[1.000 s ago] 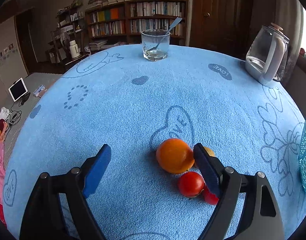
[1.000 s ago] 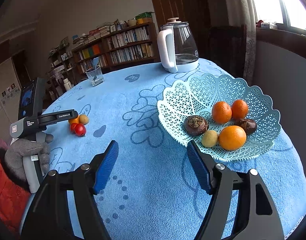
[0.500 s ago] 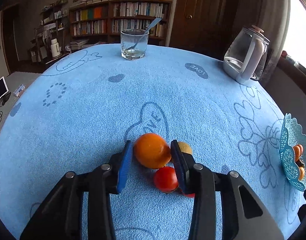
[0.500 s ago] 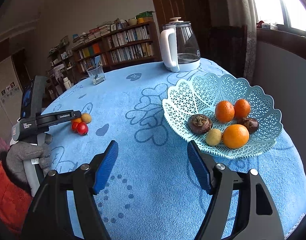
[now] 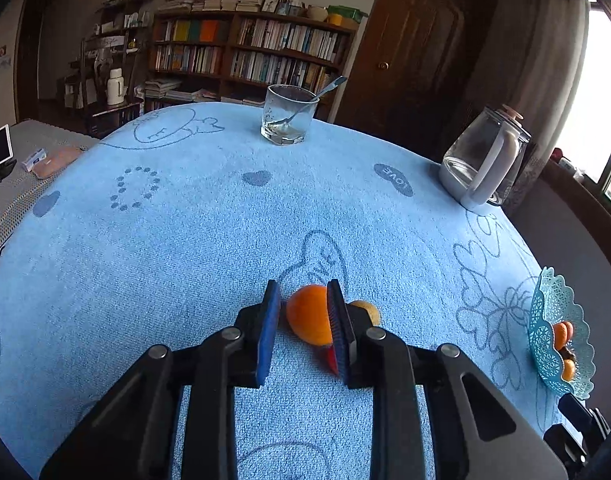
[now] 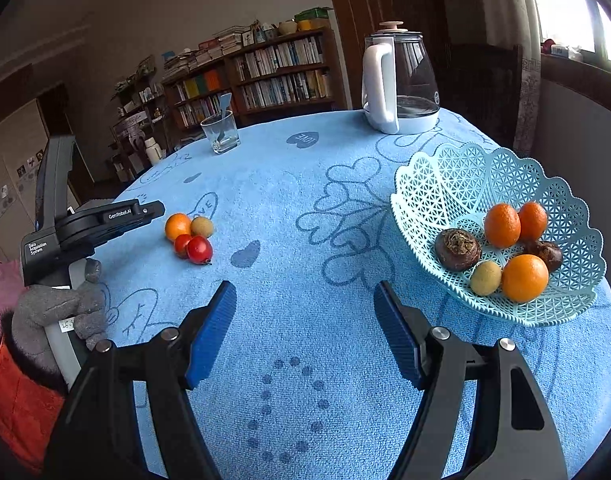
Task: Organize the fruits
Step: 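Close the left gripper on the orange and lift it, then grasp a red cherry tomato with the right gripper while the left holds the orange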
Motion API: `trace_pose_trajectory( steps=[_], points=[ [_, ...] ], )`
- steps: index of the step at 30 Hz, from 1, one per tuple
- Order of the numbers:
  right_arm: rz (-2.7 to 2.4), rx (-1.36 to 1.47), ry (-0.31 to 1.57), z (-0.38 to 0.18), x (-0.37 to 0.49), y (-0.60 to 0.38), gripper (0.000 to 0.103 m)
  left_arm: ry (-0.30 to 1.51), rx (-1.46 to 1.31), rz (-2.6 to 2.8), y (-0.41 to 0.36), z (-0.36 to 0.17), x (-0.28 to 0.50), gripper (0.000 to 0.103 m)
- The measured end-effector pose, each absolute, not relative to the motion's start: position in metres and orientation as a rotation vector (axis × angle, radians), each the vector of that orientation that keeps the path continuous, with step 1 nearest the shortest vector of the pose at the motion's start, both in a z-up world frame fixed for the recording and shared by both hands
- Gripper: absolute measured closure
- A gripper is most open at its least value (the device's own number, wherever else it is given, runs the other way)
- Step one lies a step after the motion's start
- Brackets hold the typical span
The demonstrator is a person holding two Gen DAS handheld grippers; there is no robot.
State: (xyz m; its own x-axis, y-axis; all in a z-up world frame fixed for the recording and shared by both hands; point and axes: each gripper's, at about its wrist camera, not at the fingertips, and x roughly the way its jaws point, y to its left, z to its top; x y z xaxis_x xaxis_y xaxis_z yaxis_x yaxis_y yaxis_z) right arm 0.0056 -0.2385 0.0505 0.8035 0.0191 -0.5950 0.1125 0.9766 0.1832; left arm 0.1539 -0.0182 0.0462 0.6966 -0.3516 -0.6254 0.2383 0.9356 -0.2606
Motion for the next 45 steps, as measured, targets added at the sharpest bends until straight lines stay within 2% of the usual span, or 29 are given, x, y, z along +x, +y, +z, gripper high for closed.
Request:
trace_pose_trajectory(
  steps=[1, 3, 4, 5, 8, 12, 13, 17, 24, 27, 28, 35, 45],
  points=[
    [-0.045, 0.213, 0.64, 0.05, 0.008, -0.236, 0.03, 0.74, -0.178, -0.336, -0.016, 0.044, 0.155, 0.077],
    [-0.035, 0.209, 0.648, 0.049, 0.011, -0.229, 0.03, 0.765, -0.204, -0.346, -0.015, 0.04, 0.158, 0.069],
    [-0.03, 0.207, 0.653, 0.047, 0.012, -0.227, 0.03, 0.772, -0.213, -0.347, -0.015, 0.038, 0.158, 0.059],
    [-0.026, 0.204, 0.657, 0.046, 0.014, -0.224, 0.03, 0.778, -0.217, -0.349, -0.016, 0.036, 0.159, 0.055],
    [-0.017, 0.201, 0.67, 0.043, 0.016, -0.219, 0.03, 0.807, -0.215, -0.369, -0.021, 0.032, 0.162, 0.05],
    [-0.011, 0.2, 0.677, 0.042, 0.018, -0.216, 0.03, 0.844, -0.197, -0.348, -0.026, 0.022, 0.169, 0.049],
    [-0.011, 0.199, 0.677, 0.042, 0.018, -0.217, 0.03, 0.855, -0.214, -0.347, -0.023, 0.02, 0.171, 0.044],
    [-0.013, 0.205, 0.68, 0.042, 0.018, -0.218, 0.03, 0.848, -0.253, -0.328, -0.011, 0.022, 0.17, 0.039],
    [0.01, 0.201, 0.7, 0.041, 0.024, -0.211, 0.03, 0.865, -0.216, -0.351, -0.02, 0.02, 0.17, 0.04],
    [0.025, 0.184, 0.712, 0.04, 0.027, -0.205, 0.03, 0.855, -0.181, -0.396, -0.029, 0.021, 0.167, 0.059],
    [0.029, 0.179, 0.717, 0.04, 0.028, -0.202, 0.03, 0.855, -0.177, -0.401, -0.03, 0.021, 0.166, 0.063],
    [0.058, 0.182, 0.757, 0.037, 0.041, -0.196, 0.03, 0.798, -0.239, -0.396, -0.015, 0.03, 0.161, 0.063],
    [0.116, 0.18, 0.812, 0.031, 0.086, -0.182, 0.03, 0.692, -0.181, -0.239, -0.003, 0.043, 0.152, 0.063]
  ],
)
